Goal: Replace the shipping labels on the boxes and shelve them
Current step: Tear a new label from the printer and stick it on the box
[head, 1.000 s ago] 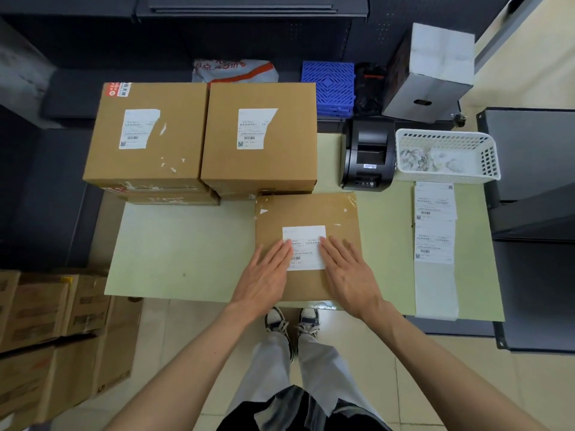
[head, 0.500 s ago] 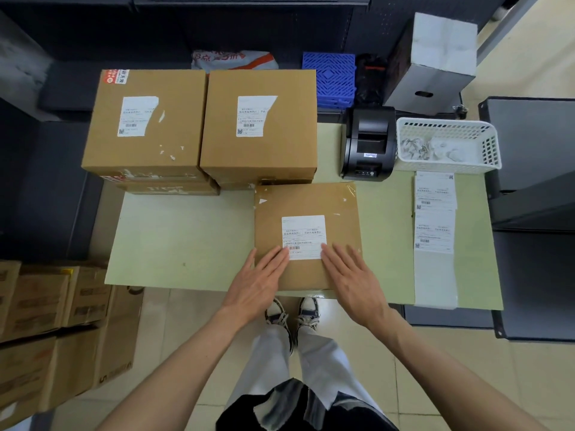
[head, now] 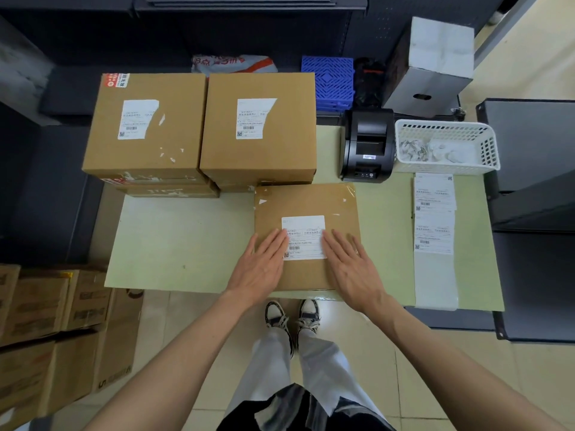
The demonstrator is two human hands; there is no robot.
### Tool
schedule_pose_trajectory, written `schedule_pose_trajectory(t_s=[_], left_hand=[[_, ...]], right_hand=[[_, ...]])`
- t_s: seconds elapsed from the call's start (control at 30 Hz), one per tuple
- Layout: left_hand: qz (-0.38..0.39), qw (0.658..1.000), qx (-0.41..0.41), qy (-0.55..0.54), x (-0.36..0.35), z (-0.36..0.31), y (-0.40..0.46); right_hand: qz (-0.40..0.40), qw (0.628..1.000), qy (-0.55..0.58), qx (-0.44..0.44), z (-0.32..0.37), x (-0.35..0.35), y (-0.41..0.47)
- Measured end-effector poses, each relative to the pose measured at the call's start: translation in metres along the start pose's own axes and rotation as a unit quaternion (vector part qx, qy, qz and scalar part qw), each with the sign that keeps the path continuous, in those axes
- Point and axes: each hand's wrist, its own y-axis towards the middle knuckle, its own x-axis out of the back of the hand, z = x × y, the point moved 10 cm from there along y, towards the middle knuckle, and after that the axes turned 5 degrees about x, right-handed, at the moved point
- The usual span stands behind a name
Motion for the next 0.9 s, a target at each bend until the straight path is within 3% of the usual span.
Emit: schedule_pose_trajectory(t_s=[0.2, 0.4, 0.53, 0.73, 0.83, 0.9], left_hand=[[0.038, 0.999, 0.002, 0.021, -0.015, 0.004, 0.002], [-0.054, 0.998, 0.007, -0.041, 0.021, 0.006, 0.025], [0.008, 1.000, 0.023, -0.002, 0.006, 0.012, 0.039], [0.020, 1.000, 0.014, -0.001, -0.005, 0.017, 0.038], [-0.011, 0.998, 0.025, -0.063, 0.001, 0.023, 0.032], [-0.042, 0.983, 0.085, -0.159, 0.004, 0.039, 0.024]], right_hand=[[0.031, 1.000, 0.005, -0.002, -0.005, -0.010, 0.001], [-0.003, 0.999, 0.030, -0.023, -0.013, 0.012, 0.029], [0.026, 0.999, 0.024, -0.018, -0.017, 0.002, 0.042], [0.057, 0.997, 0.048, -0.013, -0.019, -0.013, 0.042], [0.023, 0.994, 0.091, -0.049, -0.026, -0.008, 0.035], [-0.016, 0.981, 0.153, -0.114, -0.041, -0.003, 0.025]])
